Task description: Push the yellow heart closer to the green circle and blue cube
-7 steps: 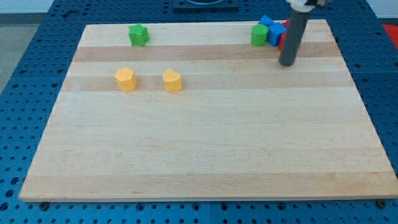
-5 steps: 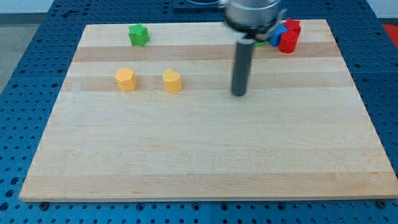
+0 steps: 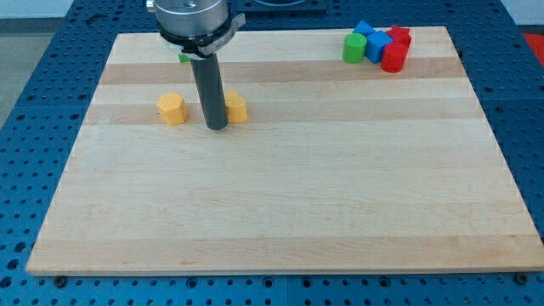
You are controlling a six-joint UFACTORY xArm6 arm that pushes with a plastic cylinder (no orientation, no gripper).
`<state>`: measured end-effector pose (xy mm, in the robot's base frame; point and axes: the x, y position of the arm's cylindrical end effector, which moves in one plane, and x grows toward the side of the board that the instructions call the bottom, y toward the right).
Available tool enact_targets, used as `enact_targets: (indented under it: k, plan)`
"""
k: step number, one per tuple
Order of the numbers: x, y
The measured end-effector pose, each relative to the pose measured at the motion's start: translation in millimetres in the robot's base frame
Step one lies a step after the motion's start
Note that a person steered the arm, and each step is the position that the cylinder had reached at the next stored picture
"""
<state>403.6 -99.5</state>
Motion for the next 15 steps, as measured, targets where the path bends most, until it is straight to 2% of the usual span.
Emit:
enact_targets:
  k: [3,4,5,7,8,10,11,15]
  plan:
    - [-45.9,44.5]
    - [-59.6,20.0]
    - [-75.8,24.3]
    - [-75.2,118.6]
    - [-70.2,111.3]
    - [-52.7,160.6]
    - [-68.8,157.7]
    - [-88.1,153.3]
